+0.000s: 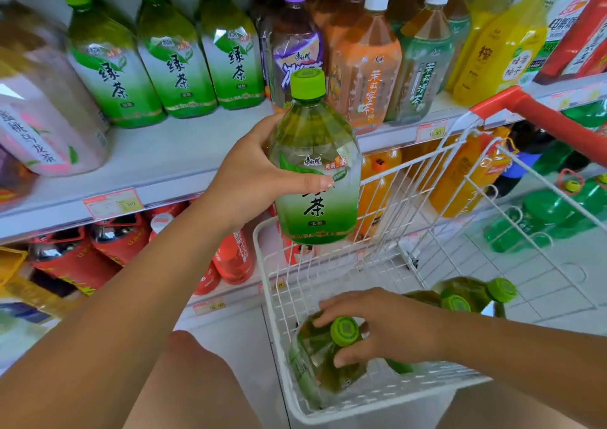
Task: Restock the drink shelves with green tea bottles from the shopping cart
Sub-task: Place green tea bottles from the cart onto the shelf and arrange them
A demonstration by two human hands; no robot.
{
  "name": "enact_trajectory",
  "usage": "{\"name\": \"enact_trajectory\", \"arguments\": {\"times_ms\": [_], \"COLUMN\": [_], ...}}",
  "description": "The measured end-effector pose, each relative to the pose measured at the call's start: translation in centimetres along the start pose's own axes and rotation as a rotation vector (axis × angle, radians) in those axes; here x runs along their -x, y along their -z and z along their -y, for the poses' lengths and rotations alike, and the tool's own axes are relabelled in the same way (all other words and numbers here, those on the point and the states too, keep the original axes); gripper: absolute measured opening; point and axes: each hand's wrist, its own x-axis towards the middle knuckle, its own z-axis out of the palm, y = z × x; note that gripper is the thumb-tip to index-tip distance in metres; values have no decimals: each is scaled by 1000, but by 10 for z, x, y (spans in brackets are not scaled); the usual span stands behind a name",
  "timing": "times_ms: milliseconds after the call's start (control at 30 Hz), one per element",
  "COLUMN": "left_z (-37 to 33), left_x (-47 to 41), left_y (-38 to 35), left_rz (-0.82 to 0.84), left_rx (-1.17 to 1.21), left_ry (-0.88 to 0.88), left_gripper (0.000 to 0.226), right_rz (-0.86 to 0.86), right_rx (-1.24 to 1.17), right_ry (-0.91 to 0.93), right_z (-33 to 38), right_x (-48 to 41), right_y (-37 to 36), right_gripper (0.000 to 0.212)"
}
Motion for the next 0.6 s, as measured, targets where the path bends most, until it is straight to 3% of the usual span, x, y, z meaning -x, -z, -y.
{"name": "enact_trajectory", "arguments": {"times_ms": [167, 300, 467, 600], "left_z": [-5, -13, -27, -33], "left_x": [2, 1, 0, -5], "left_y": [15, 46, 101, 142], "left_rz": [-60, -153, -311, -426], "left_rx": [15, 27, 18, -45], "left_ry": [-10, -23, -71, -94], "left_gripper": [95, 86, 81, 87], "right_rz": [-277, -472, -756, -854], "right_rx": [-48, 17, -4, 9], "right_ry": [-75, -44, 180, 357], "right_z": [-8, 11, 64, 117], "right_x": [7, 29, 57, 44], "right_y": [12, 59, 145, 186], "right_gripper": [33, 38, 62, 57]}}
